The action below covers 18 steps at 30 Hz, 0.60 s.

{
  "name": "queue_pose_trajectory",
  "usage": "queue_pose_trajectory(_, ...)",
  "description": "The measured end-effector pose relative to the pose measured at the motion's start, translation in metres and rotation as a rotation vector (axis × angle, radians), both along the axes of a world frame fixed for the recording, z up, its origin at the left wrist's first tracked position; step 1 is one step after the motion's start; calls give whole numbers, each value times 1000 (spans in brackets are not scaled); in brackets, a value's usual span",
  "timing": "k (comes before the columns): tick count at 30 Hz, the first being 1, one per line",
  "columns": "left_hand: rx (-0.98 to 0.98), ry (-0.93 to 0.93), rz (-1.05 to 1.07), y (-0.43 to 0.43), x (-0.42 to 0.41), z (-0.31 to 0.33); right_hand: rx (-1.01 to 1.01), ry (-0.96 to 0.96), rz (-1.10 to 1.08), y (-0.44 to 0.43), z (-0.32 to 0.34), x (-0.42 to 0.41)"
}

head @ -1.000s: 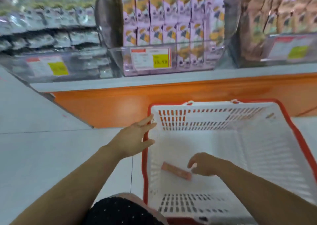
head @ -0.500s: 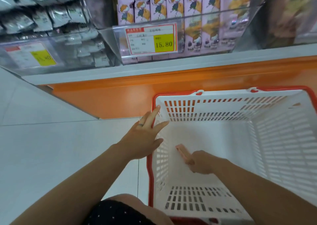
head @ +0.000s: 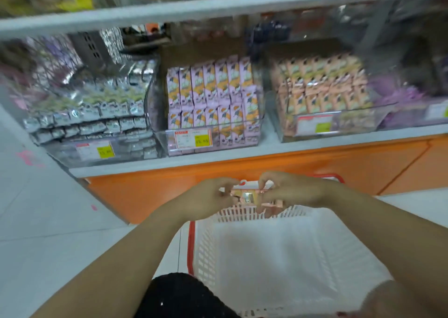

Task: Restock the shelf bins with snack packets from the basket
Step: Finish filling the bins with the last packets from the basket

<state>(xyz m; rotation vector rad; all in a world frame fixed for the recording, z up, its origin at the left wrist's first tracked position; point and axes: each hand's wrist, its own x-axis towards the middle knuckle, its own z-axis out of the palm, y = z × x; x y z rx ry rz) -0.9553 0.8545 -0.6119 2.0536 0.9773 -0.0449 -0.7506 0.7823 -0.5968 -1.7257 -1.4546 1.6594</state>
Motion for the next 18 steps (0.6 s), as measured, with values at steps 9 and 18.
queue_pose_trajectory(9, -331, -683, 578, -42, 63, 59, 266, 250, -392, -52, 52, 32)
queue_pose_trajectory(18, -579, -775, 580, -69, 142, 83, 502, 196, -750, -70, 60, 62)
